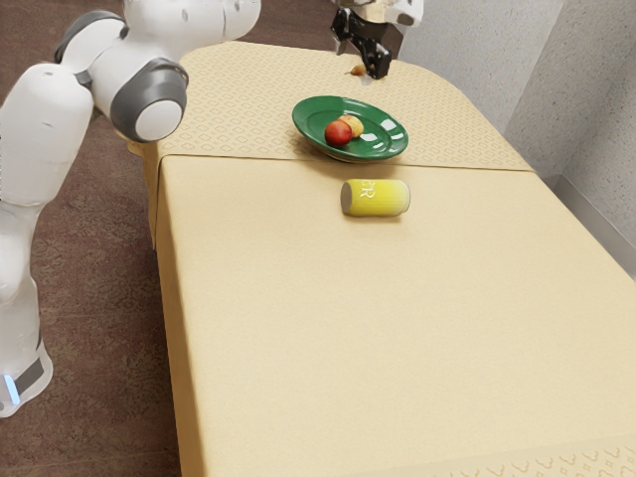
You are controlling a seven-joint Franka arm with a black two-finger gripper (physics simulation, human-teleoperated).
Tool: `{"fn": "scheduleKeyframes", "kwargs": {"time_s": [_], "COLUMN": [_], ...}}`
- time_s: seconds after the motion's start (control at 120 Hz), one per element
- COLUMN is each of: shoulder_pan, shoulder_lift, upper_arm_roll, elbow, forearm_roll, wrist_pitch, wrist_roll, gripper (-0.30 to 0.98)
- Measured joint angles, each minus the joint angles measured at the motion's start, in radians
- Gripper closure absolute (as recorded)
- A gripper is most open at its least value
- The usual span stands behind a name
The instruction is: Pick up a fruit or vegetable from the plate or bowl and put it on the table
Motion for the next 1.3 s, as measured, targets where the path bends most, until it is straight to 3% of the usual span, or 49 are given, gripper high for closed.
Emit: {"fn": "scheduleKeyframes", "kwargs": {"time_s": [0.175, 0.383, 0.492, 0.608, 0.717, 1.025, 1.3], "shoulder_pan": [0.043, 0.208, 0.233, 0.284, 0.312, 0.323, 0.326], "shoulder_lift": [0.069, 0.187, 0.218, 0.23, 0.261, 0.313, 0.348], "upper_arm_roll": [0.017, 0.013, 0.004, -0.053, -0.083, -0.094, -0.09], "elbow": [0.003, 0.004, 0.005, 0.007, 0.022, 0.046, 0.067], "forearm_roll": [0.025, -0.151, -0.211, -0.327, -0.376, -0.407, -0.381], "wrist_pitch": [0.094, 0.188, 0.225, 0.247, 0.261, 0.276, 0.279], "wrist_roll": [-0.072, -0.141, -0.167, -0.185, -0.195, -0.195, -0.188], "gripper": [0.0, 0.0, 0.0, 0.0, 0.0, 0.0, 0.0]}}
